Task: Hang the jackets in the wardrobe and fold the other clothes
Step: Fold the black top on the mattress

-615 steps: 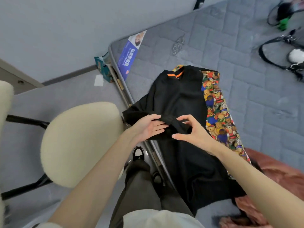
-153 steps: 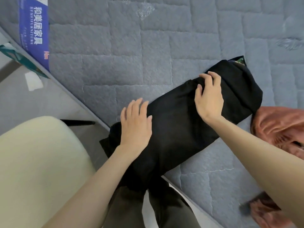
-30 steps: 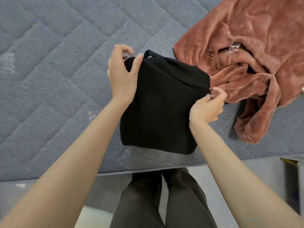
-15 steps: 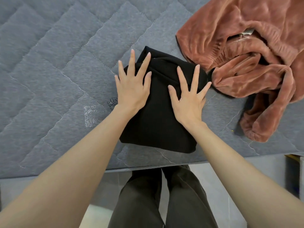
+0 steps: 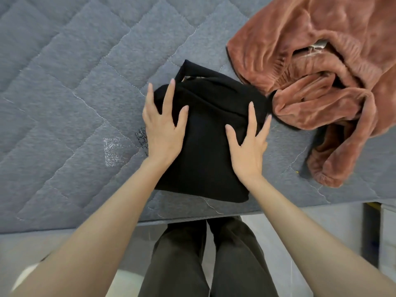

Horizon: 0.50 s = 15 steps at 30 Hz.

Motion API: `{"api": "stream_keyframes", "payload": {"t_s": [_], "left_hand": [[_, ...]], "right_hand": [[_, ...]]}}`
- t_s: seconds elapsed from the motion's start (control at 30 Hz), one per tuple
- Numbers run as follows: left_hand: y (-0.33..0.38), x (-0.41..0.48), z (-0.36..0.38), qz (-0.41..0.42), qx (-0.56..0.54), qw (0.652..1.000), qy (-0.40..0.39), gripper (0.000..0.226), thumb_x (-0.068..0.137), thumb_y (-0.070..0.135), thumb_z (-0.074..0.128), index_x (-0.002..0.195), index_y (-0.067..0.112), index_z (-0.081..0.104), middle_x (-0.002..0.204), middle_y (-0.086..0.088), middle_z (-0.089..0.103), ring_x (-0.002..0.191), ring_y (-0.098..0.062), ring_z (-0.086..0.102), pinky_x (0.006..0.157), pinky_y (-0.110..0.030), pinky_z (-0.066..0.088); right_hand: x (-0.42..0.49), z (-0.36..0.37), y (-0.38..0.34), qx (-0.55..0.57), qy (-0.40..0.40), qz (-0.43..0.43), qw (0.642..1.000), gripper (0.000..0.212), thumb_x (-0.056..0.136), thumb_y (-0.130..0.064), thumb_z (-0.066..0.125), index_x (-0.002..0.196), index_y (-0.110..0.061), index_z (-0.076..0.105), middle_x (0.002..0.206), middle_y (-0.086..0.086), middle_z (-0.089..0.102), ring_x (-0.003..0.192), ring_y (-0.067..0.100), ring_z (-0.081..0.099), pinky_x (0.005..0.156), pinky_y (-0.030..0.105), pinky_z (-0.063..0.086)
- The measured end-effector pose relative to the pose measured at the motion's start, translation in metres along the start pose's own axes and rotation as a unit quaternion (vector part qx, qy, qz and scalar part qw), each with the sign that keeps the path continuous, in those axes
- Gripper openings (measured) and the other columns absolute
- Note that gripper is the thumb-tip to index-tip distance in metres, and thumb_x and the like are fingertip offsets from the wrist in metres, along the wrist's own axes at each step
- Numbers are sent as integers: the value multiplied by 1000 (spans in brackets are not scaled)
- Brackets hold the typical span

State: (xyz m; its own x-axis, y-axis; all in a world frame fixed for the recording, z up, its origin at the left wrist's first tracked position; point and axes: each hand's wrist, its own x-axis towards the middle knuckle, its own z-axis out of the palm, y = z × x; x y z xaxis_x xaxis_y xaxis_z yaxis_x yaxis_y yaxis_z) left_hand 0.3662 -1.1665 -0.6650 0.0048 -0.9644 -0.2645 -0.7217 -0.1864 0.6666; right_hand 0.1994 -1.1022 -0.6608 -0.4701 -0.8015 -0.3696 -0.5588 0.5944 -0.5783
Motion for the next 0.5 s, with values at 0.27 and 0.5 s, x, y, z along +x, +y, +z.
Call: {"api": "stream_keyframes", "payload": {"t_s": [0.27, 0.5], "left_hand": [[-4, -30, -17, -162, -123, 977, -68, 72, 84, 69, 48, 136, 67, -1, 135, -4, 50, 118, -25, 51, 95, -33, 34], [2, -73, -31, -212, -257, 943, -20, 72, 83, 67, 52, 142, 59, 11, 149, 16, 35, 131, -12, 41, 101, -28, 33]], "right_hand": [[-13, -21, -5, 125, -105, 97, 982, 82, 76, -70, 60, 134, -71, 2, 145, -12, 44, 130, 22, 46, 110, 44, 36], [-11, -60, -23, 113, -155, 18, 981, 83, 69, -67, 70, 139, -59, 26, 128, -27, 50, 112, -8, 50, 92, 12, 36]]}}
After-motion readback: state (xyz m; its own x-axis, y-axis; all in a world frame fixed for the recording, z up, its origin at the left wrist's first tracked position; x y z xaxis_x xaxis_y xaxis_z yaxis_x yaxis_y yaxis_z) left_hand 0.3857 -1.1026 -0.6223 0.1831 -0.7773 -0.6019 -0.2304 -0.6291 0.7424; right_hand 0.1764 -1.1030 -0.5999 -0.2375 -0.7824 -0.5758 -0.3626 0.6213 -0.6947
